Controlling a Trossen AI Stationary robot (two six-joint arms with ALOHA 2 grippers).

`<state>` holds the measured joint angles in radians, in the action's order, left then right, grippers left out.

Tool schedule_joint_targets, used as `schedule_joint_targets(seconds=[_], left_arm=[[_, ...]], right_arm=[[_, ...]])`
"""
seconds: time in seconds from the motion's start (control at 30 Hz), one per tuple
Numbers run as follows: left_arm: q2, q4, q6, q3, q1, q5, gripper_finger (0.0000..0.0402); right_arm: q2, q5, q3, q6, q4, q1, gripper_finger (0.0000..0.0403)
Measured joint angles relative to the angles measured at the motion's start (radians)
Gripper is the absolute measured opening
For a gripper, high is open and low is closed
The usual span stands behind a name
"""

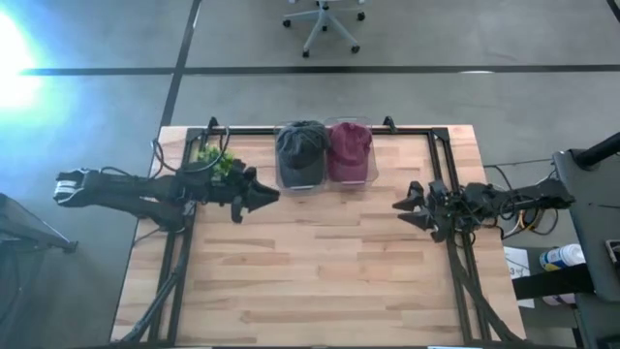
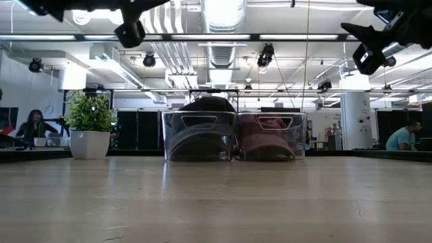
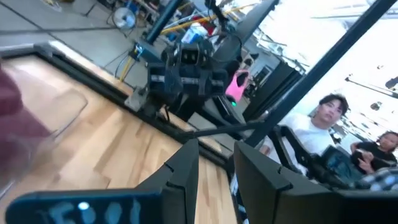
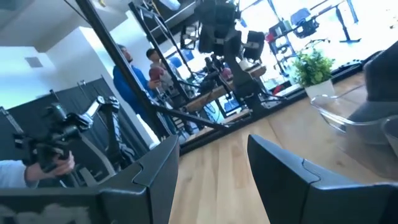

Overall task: Pick & Place hat
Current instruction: Return to Home Position

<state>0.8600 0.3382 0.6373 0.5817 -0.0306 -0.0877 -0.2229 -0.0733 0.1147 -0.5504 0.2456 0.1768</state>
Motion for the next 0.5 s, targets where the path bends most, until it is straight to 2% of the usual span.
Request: schedule_joint_targets(seconds=[0.17, 0.33, 0.5], left_arm=[[-0.163, -0.005, 0.003, -0.137, -0.025, -0.033, 0.0097], [-0.363, -0.001, -0.008, -0.245, -0.05, -0.044, 0.0097], [-0.518, -0.055, -0.037, -0.308, -0.058, -0.052, 0.0097]], right_arm=[[0.058, -0.005, -0.049, 0.007, -0.004, 0.0, 0.0187], [0.078, -0.01, -0.091, -0.072, -0.008, 0.0, 0.0187], [0.066, -0.097, -0.106, -0.102, -0.031, -0.001, 0.0187]])
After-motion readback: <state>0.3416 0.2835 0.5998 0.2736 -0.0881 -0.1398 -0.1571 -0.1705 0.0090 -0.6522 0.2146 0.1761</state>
